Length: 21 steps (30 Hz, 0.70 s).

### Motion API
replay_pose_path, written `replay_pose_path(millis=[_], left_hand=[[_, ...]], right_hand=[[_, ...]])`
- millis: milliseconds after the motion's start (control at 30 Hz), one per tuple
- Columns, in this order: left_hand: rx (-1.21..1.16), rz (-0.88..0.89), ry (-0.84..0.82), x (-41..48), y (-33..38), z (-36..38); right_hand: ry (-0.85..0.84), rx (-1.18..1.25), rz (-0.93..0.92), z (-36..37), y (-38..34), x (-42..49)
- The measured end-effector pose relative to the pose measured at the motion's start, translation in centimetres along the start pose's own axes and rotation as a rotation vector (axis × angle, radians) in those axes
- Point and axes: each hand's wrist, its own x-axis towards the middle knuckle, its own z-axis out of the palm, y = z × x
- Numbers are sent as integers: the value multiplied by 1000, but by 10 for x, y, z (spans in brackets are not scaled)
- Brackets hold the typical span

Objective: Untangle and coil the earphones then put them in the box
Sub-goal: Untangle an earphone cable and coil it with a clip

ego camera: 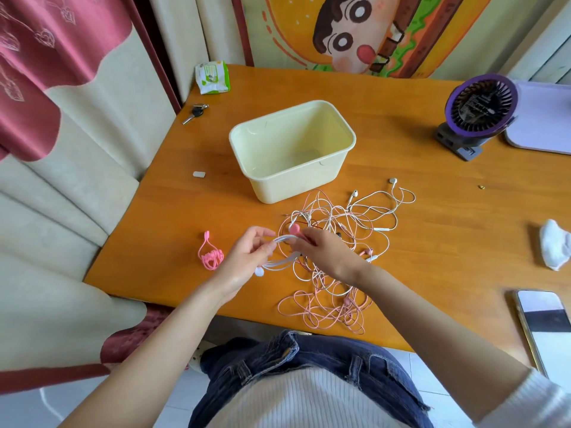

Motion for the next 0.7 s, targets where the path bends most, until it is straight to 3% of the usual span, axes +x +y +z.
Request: replay_pose_path(millis=[100,233,300,467,567,700], left_hand=[[168,3,-2,-4,-9,2],[715,79,-74,-9,-18,14],[834,66,-101,-10,-15,17],[806,-23,-208,-13,-8,15],[486,-73,-277,-18,-8,13],[349,-75,-159,-18,-15,14]], right_hand=[[8,25,35,3,0,3],[-12,-14,73,7,1,7],[-43,-25,104,8,2,8],[-67,16,183,13,10,9],[-74,57,210,12,11,8],[-67,95,187,15,8,5]])
